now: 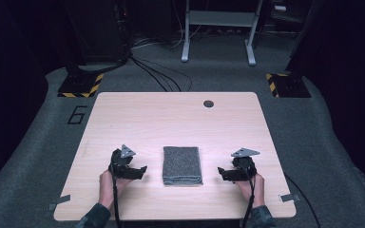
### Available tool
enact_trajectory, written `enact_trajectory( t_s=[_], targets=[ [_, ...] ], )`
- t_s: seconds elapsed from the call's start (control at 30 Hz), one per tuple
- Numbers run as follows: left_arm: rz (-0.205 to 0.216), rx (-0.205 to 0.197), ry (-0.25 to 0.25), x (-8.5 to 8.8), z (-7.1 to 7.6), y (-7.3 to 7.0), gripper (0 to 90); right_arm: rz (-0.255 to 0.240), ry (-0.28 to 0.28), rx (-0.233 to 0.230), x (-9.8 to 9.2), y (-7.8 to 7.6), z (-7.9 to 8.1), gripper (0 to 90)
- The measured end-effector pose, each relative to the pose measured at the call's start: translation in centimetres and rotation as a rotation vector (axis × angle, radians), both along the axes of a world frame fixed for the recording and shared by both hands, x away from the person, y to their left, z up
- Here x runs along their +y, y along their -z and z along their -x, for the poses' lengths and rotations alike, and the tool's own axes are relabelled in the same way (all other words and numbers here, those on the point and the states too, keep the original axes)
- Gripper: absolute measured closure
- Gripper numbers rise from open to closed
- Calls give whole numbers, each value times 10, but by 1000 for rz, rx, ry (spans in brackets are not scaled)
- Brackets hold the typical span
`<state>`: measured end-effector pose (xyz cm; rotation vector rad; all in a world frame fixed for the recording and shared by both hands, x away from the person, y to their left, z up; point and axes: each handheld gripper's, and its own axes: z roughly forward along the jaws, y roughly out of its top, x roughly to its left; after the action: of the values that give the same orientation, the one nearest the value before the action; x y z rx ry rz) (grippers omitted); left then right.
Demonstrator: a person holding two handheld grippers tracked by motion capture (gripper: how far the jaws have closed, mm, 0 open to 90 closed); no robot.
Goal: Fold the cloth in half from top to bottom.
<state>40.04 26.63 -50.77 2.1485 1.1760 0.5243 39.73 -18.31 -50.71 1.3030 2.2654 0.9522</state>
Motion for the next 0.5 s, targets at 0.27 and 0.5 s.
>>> enact_trajectory(
  t_s=[0.27,0.5],
  targets=[
    [-10,-1,-93,26,6,11,118,17,112,-19,-36,15,9,144],
    [37,-4,-117,37,8,18,105,-2,148,-54,-52,21,11,129]
  ],
)
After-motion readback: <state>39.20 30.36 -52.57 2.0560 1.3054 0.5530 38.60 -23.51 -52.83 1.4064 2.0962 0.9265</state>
